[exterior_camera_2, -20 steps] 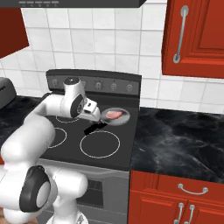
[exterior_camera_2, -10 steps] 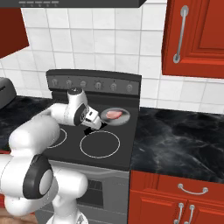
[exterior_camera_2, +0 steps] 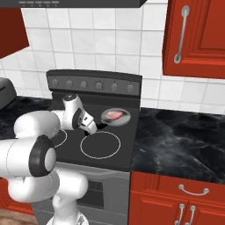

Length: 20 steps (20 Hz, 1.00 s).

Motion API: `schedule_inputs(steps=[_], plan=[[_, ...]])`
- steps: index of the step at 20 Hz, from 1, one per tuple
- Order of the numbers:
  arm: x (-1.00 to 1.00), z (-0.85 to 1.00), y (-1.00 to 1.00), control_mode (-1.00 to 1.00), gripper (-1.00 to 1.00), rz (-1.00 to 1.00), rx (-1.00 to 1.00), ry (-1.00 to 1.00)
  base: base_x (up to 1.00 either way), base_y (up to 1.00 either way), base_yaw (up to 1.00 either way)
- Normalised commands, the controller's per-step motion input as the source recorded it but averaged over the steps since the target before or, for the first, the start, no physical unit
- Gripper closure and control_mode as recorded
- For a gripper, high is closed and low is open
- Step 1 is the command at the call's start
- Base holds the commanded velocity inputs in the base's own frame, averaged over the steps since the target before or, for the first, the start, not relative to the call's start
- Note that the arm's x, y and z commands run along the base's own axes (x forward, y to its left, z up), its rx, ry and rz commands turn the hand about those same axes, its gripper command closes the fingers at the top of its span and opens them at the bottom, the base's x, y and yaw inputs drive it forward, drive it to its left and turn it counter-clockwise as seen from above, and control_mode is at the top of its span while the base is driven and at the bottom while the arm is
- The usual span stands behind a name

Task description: Pick up the pan with the steak in it and place it on the dining table. Then place the steak on the plate.

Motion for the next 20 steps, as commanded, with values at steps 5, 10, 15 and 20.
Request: schedule_inputs(steps=[5,10,15,20], plan=[[0.44,-0.28,0.04,-1.0,-1.0,-0.07,-0.02,0.0,0.0,0.0,0.0],[0.2,-0.15,-0.06,-1.0,-1.0,0.0,0.0,0.0,0.0,0.0,0.0],[0.28,-0.13,-0.01,-1.0,-1.0,0.0,-0.01,0.0,0.0,0.0,0.0],[0.34,-0.24,-0.01,-1.0,-1.0,0.0,-0.03,0.0,0.0,0.0,0.0]])
